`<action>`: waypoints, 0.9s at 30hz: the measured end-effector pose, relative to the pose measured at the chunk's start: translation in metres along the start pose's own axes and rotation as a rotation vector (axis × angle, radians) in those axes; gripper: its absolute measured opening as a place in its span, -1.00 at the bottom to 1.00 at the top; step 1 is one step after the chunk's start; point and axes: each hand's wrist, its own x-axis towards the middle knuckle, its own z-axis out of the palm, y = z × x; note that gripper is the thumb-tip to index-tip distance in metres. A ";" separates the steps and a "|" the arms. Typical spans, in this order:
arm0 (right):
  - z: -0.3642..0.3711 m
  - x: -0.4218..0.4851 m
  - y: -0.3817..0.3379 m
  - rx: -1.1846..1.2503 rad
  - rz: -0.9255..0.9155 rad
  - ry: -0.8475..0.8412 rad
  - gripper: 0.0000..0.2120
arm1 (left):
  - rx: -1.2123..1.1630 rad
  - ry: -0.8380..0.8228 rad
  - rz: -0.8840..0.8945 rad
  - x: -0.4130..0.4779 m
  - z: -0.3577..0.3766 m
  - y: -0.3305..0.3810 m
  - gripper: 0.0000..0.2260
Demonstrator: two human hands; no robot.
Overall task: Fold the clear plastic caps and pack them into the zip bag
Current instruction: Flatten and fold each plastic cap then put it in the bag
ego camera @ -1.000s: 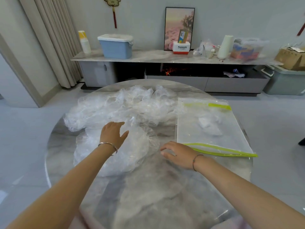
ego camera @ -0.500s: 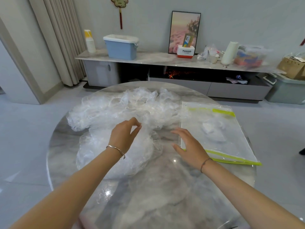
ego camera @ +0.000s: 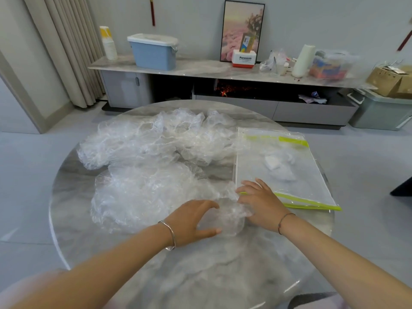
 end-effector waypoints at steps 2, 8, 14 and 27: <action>0.006 -0.012 0.003 0.007 0.027 -0.082 -0.42 | 0.156 -0.131 -0.045 -0.002 0.007 -0.006 -0.15; 0.026 -0.040 0.012 -0.036 -0.032 0.055 -0.64 | 0.364 -0.166 -0.021 -0.001 0.022 -0.010 0.00; 0.024 -0.054 0.005 0.187 -0.020 0.182 -0.56 | 0.353 -0.094 0.060 0.002 0.032 -0.005 -0.24; 0.032 -0.054 -0.013 0.785 0.229 0.358 -0.93 | 0.234 0.151 0.093 -0.005 0.032 -0.002 -0.63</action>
